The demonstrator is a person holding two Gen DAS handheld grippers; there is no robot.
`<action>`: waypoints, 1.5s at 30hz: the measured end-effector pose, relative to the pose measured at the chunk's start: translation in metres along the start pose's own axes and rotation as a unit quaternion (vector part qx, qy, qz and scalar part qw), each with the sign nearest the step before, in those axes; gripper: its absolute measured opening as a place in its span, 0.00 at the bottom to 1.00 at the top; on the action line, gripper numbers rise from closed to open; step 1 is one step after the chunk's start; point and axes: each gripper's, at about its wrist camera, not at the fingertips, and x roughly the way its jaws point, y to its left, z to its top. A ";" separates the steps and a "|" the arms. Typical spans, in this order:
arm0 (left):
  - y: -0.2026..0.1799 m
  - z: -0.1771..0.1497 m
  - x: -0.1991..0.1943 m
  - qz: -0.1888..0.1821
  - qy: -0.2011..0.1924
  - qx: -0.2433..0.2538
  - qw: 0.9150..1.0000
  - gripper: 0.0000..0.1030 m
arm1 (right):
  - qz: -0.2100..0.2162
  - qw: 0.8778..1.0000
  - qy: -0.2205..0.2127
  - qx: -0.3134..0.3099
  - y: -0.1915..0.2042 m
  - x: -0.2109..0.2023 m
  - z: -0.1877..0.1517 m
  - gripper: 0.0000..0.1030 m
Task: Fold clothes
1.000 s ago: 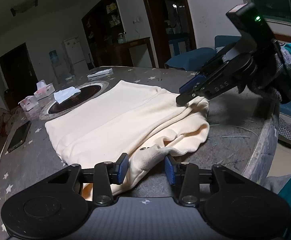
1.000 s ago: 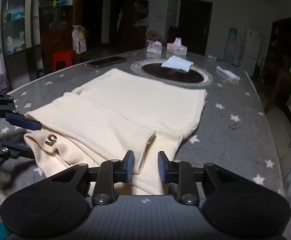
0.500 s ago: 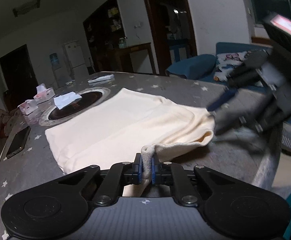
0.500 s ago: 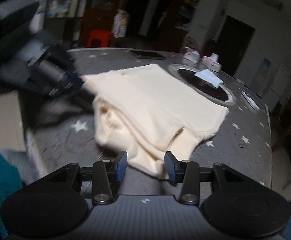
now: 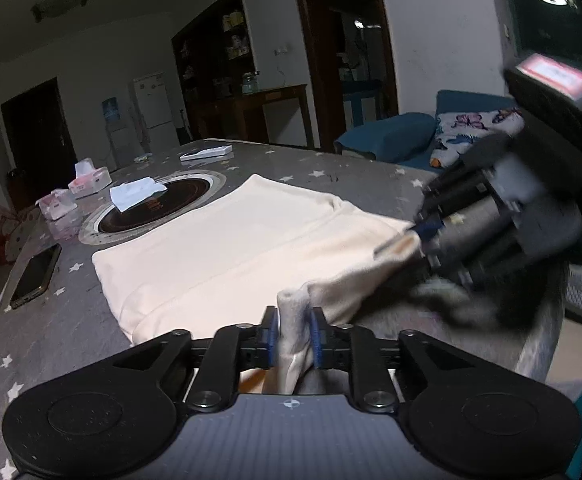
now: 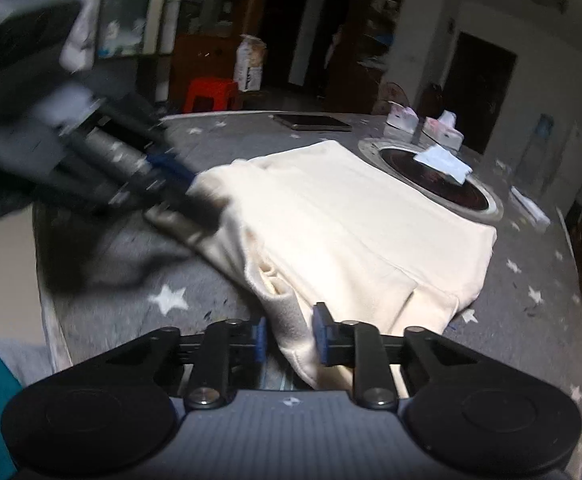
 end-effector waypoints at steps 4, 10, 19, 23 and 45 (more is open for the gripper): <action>-0.004 -0.011 -0.006 0.014 0.007 0.025 1.000 0.32 | 0.004 1.000 -0.006 0.027 -0.009 -0.005 0.003 0.15; -0.002 -0.025 -0.007 0.038 0.021 0.058 0.997 0.33 | 0.003 0.999 -0.018 0.036 -0.011 -0.010 0.006 0.14; -0.004 -0.031 -0.006 0.032 0.008 0.082 0.996 0.06 | -0.005 0.999 -0.026 0.037 -0.007 -0.011 0.007 0.08; -0.002 -0.027 -0.018 0.030 -0.007 0.067 0.997 0.05 | -0.005 0.999 -0.035 0.031 -0.004 -0.019 0.009 0.08; -0.016 -0.016 -0.113 0.000 -0.015 0.020 1.000 0.05 | 0.100 0.994 -0.015 0.041 0.035 -0.124 0.022 0.03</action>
